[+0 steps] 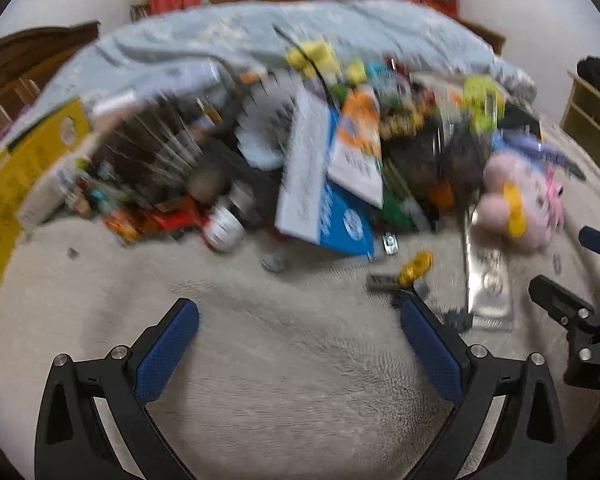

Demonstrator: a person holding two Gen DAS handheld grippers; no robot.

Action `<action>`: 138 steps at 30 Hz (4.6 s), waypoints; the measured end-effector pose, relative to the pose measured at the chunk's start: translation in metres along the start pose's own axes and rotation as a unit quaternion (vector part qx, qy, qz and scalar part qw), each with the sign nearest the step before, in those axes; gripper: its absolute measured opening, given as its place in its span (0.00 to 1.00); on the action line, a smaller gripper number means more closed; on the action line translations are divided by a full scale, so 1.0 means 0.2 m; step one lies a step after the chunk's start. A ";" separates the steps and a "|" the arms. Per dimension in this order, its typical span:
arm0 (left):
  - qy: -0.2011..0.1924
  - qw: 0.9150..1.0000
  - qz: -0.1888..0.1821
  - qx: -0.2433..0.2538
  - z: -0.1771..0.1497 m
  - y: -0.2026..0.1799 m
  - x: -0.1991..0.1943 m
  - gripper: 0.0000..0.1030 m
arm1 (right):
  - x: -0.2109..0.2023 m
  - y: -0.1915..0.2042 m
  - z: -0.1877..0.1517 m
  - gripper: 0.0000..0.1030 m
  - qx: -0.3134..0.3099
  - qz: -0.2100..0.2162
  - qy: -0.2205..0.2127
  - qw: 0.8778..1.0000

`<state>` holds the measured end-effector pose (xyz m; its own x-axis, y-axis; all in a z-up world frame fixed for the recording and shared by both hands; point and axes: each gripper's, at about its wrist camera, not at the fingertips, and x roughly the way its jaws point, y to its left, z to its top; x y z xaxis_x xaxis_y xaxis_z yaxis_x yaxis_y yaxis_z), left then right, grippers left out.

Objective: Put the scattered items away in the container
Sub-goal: 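Move the left tool toward the blue-and-white HP card in the pile, then close the left tool on the blue-and-white HP card and lift it, then close the right tool on the pink plush toy while the left tool holds the card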

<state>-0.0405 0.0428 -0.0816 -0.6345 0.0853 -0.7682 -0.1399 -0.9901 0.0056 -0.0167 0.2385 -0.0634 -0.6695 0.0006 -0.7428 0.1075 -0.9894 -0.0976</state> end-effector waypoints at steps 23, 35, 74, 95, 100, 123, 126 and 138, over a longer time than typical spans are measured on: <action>0.010 1.000 0.010 0.009 0.16 -0.09 0.14 1.00 | 0.15 -0.03 0.04 1.00 0.037 0.019 0.024 0.999; 0.007 0.999 0.003 0.046 0.21 -0.22 0.18 1.00 | 0.16 -0.01 0.04 1.00 0.032 0.011 0.024 0.999; -0.024 0.999 -0.012 0.019 0.20 -0.12 0.12 0.52 | 0.15 0.00 0.03 1.00 0.034 0.009 0.022 0.999; -0.093 0.993 0.043 0.056 0.21 -0.12 0.02 0.26 | 0.15 0.01 0.03 1.00 0.032 0.006 0.023 0.999; -0.112 0.992 0.036 0.043 0.24 -0.07 -0.04 0.08 | 0.15 0.01 0.03 1.00 0.032 0.006 0.023 0.999; -0.180 0.982 -0.009 0.065 0.22 -0.05 -0.41 0.04 | 0.15 0.02 0.03 1.00 0.030 0.005 0.023 0.999; -0.208 0.975 -0.014 0.076 0.20 -0.05 -0.48 0.03 | 0.13 0.01 0.03 1.00 0.031 0.007 0.019 0.999; -0.229 0.973 0.009 0.003 0.20 0.09 -0.53 0.03 | -0.08 0.03 0.10 1.00 0.020 0.049 -0.090 0.995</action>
<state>-0.0065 0.0205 0.0257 -0.9089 0.1098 -0.4024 -0.1291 -0.9914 0.0212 -0.0208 0.2302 -0.0389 -0.7783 -0.1179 -0.6168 0.1515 -0.9885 -0.0022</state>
